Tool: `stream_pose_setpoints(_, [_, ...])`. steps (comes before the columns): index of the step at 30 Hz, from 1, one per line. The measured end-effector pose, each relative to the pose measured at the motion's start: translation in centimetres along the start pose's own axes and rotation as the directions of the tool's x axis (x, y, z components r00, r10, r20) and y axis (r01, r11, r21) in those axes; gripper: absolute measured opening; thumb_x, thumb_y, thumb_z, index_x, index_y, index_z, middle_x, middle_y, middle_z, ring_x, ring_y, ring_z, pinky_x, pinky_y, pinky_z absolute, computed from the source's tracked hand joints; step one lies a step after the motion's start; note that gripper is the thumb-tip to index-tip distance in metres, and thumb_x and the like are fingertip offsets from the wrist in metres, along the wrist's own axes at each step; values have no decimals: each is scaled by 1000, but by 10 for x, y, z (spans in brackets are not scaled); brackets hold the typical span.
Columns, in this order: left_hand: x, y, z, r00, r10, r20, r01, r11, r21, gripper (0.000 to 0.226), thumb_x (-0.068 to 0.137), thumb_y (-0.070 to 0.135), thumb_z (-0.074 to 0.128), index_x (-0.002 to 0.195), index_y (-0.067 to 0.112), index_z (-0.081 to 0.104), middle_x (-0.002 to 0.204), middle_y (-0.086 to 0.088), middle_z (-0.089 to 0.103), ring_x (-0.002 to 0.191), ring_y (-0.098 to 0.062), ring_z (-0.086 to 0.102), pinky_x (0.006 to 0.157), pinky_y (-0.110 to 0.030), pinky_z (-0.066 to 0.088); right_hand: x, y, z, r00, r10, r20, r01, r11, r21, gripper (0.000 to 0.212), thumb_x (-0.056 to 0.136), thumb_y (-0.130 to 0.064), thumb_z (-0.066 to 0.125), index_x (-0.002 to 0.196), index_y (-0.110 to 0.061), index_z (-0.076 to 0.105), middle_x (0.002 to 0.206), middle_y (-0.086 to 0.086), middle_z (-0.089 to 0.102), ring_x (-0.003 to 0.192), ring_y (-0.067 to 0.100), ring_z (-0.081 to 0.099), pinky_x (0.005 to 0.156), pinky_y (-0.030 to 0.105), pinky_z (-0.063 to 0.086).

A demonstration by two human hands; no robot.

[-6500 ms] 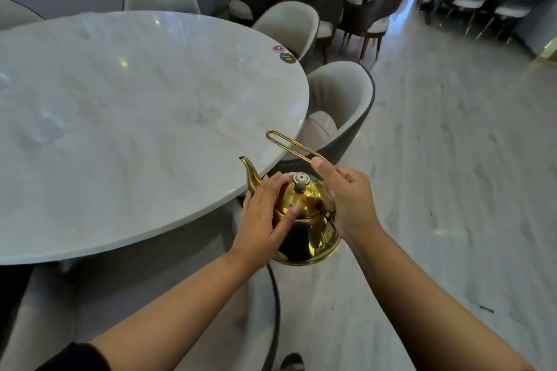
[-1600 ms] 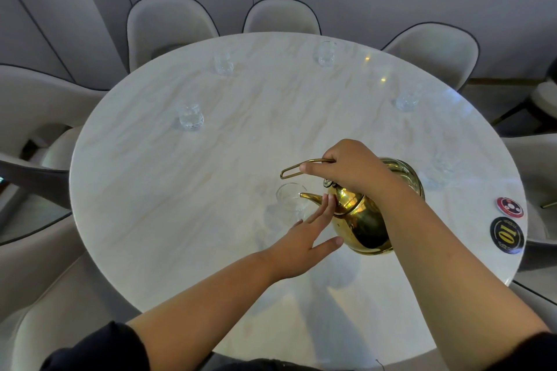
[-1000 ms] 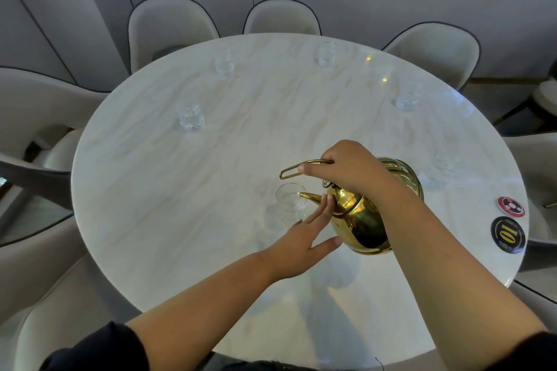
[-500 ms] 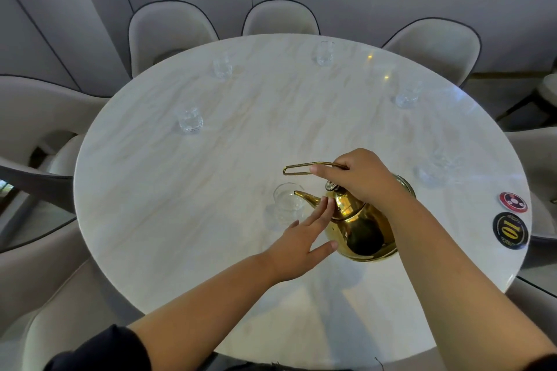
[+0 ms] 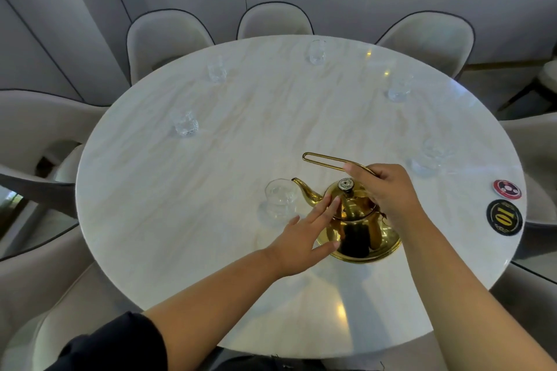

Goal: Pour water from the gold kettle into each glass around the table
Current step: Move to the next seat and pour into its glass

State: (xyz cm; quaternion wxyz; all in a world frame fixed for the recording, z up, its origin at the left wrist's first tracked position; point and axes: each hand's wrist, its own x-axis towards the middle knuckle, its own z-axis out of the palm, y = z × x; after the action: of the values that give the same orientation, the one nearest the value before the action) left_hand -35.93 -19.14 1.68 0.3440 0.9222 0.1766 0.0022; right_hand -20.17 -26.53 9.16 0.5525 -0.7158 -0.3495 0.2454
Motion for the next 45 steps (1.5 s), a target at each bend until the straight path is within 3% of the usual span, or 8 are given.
stream_pose_setpoints(5, [4,6,4,1000,15,-13,-14,998,63,68,97,46,38,147,39,-8,156,16,-15,146,-11,5,116,-47,1,-9,14,-12,987,106,-122,-77,971,225,59,81,-31,72,43,-17,30,39,-6,22,40,12,19,54,28,27])
stream_pose_setpoints(11, [13,13,6,998,7,-62,1,992,124,70,96,46,39,145,41,-11,152,18,-22,146,-12,3,115,-44,-6,-5,18,-17,973,146,-181,-80,941,328,56,85,-33,69,48,-16,29,42,-5,21,44,14,18,53,27,27])
stream_pose_setpoints(15, [25,10,-6,997,7,-80,3,992,126,73,95,45,44,144,44,-11,150,21,-23,146,-15,-9,115,-42,-4,10,17,-17,964,153,-218,-60,922,382,58,86,-30,67,45,-17,29,39,-6,21,43,13,17,50,20,30])
stream_pose_setpoints(20, [60,-8,-37,997,13,-76,-4,993,115,85,89,47,55,140,47,-13,145,26,-24,146,-17,-9,116,-44,2,50,12,-9,963,138,-232,-50,936,348,52,87,-33,66,53,-7,35,44,1,25,44,12,22,55,24,32])
stream_pose_setpoints(26, [121,-52,-88,994,37,-99,-23,990,138,93,83,50,63,140,48,-11,145,23,-23,146,-20,-9,117,-46,6,126,7,10,958,140,-251,-34,923,383,56,88,-30,65,48,-11,31,40,-4,25,45,14,21,55,27,30])
stream_pose_setpoints(30, [165,-91,-121,993,21,-113,0,984,179,95,80,56,62,143,46,-10,155,15,-18,146,-20,-6,118,-48,7,191,4,28,955,179,-237,-78,921,383,53,87,-32,65,52,-9,33,46,2,27,49,16,26,60,29,32])
stream_pose_setpoints(38, [245,-160,-159,982,-20,-189,50,986,158,91,83,53,60,136,52,-15,158,6,-13,146,-18,4,117,-46,16,314,12,65,949,243,-200,-144,901,409,58,86,-28,67,46,-16,26,38,-6,22,49,15,22,64,25,32])
stream_pose_setpoints(45, [297,-201,-181,967,-72,-246,68,997,-25,94,81,38,69,135,56,-6,158,10,-13,146,-16,-3,116,-44,22,390,25,88,962,221,-160,-137,898,417,65,86,-27,67,35,-21,28,35,-7,23,46,13,21,65,25,32])
